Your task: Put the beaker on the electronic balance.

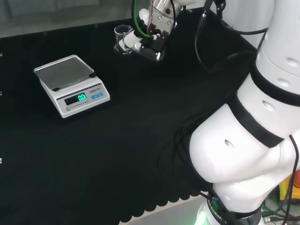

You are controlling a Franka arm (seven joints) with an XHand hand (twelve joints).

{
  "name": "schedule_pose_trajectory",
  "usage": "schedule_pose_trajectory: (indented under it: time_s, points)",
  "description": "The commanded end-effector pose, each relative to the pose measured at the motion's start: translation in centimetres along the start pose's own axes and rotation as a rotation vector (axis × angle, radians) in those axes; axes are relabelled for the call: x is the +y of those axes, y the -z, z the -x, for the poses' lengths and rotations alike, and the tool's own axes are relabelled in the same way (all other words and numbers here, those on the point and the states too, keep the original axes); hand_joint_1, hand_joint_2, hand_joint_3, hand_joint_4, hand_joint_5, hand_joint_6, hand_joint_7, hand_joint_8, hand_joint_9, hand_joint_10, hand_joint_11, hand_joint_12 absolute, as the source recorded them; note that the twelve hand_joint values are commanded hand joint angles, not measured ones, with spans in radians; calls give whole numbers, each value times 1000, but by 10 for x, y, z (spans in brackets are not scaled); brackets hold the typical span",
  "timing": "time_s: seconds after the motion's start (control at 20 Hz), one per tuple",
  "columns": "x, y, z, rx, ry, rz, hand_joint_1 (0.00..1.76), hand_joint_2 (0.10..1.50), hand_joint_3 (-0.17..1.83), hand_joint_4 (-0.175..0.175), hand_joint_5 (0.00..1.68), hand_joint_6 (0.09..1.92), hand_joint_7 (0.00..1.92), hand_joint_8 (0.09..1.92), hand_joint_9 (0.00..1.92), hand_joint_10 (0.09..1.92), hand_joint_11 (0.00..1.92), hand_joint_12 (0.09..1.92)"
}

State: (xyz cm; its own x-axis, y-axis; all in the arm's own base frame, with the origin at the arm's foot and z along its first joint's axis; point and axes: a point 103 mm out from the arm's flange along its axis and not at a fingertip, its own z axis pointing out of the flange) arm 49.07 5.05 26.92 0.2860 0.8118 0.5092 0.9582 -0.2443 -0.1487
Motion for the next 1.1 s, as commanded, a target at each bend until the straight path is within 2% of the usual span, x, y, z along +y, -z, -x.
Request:
schedule_pose_trajectory:
  time_s: [0.05,0.35,0.65,0.9,1.1]
  points:
    - [83,-42,-37,98,48,-135,1225,480,853,-161,1500,339,1732,274,1740,224,1071,1109]
    - [95,-73,-87,105,31,-139,1225,479,853,-160,1500,339,1733,273,1742,224,1069,1111]
    - [92,-105,-134,82,44,-163,1225,479,854,-160,1500,339,1734,272,1744,224,1064,1113]
    - [92,-133,-148,82,41,-180,1225,479,854,-159,1500,340,1735,272,1745,223,1060,1116]
    - [102,-152,-143,97,24,-195,1225,478,855,-158,1500,340,1735,270,1746,222,1058,1122]
